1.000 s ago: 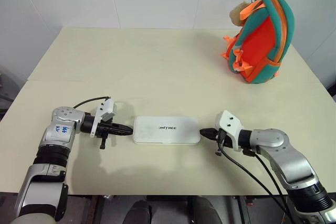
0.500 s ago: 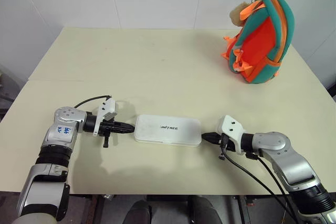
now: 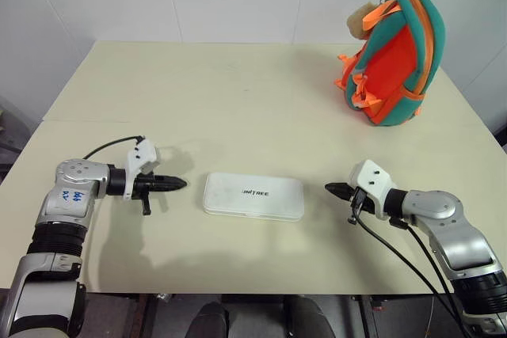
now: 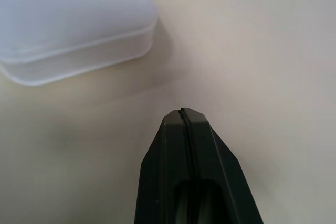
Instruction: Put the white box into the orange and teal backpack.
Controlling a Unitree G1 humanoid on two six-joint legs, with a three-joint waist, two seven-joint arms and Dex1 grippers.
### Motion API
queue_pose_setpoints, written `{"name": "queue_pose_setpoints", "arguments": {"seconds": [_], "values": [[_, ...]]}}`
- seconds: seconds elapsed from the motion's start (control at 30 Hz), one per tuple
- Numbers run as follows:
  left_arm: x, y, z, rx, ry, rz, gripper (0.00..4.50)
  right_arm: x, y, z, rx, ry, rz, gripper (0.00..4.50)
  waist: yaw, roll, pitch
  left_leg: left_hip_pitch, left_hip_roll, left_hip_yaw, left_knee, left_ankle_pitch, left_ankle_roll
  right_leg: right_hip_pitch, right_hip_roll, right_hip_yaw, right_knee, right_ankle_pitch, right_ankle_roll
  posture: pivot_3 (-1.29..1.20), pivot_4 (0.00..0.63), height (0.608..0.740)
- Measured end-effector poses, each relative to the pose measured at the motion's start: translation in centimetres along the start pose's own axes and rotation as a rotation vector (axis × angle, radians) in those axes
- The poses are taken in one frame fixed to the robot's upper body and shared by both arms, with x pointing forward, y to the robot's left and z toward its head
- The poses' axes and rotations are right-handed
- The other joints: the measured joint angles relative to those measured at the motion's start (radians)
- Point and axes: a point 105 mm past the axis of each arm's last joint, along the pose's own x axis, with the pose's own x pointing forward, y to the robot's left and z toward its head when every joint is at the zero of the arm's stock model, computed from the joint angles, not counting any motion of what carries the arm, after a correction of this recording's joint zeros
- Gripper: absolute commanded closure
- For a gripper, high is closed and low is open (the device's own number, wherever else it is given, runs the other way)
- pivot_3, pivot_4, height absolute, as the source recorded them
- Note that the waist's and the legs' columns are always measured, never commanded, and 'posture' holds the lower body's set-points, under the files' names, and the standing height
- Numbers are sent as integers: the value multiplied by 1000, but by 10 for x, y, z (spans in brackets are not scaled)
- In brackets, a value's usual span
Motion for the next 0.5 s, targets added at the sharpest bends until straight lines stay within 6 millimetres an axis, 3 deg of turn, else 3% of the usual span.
{"name": "queue_pose_setpoints", "arguments": {"seconds": [0.33, 0.37, 0.47, 0.5], "values": [[-5, 20, 29, -166, -160, 122, 1135, -1, 8, 5, 14, -22, -6, 186, -3, 0, 0, 0, 0, 0, 0, 0, 0, 0, 0, 0, -1, 0, 0, 0, 150, 740], [-4, 18, 30, -177, -165, 114, 887, -1, 9, 5, 14, -22, -9, 0, -4, 0, 0, 0, 0, 0, 0, 0, 0, 0, 0, 0, -1, 0, 0, 0, 150, 740], [-4, 16, 34, -182, -172, 100, 11, -2, 9, 4, 16, -19, -22, 0, -4, 0, 0, 0, 0, 0, 0, 0, 0, 0, 0, 0, 0, 0, 0, 0, 150, 740], [-4, 16, 34, -184, -174, 98, 11, -2, 10, 5, 14, -20, -23, 0, -4, 0, 0, 0, 0, 0, 0, 0, 0, 0, 0, 0, 0, 0, 0, 0, 150, 740]]}}
